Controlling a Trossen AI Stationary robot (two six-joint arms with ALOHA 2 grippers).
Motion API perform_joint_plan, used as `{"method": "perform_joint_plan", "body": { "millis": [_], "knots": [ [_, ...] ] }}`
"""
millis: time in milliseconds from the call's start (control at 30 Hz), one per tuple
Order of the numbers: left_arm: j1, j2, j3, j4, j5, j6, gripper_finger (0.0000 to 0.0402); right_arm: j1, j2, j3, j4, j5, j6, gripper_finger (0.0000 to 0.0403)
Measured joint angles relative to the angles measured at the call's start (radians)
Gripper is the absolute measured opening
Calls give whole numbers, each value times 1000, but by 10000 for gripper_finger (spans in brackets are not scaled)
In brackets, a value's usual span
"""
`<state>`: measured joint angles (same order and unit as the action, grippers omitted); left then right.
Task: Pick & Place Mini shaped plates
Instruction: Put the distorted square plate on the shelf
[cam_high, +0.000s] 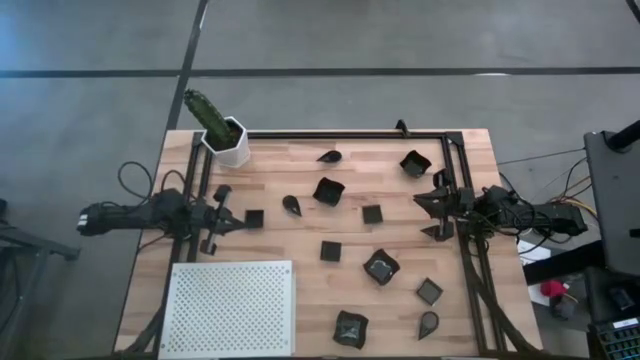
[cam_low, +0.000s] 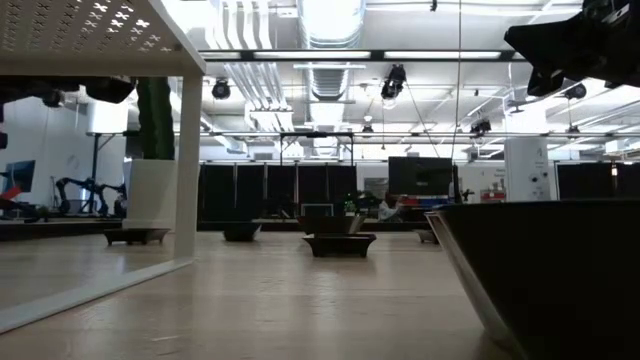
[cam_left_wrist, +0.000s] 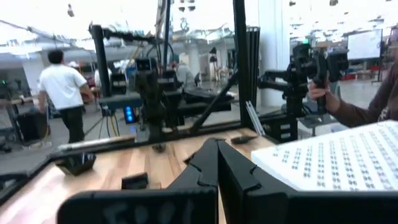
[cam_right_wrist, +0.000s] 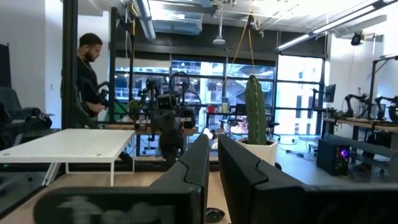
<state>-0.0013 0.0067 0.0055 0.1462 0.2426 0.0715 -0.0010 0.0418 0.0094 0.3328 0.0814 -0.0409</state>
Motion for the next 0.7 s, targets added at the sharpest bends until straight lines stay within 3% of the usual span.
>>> {"method": "perform_joint_plan", "body": {
  "millis": [133, 367, 700],
  "knots": [
    [0, 0, 0, 75, -42, 34, 0, 0, 0, 0, 0, 0, -13, 34],
    [0, 56, 74, -7, -304, 31, 0, 0, 0, 0, 0, 0, -50, 34],
    [0, 383, 242, -59, -563, -38, 0, 0, 2, 0, -5, -1, -49, 34]
  ]
}}
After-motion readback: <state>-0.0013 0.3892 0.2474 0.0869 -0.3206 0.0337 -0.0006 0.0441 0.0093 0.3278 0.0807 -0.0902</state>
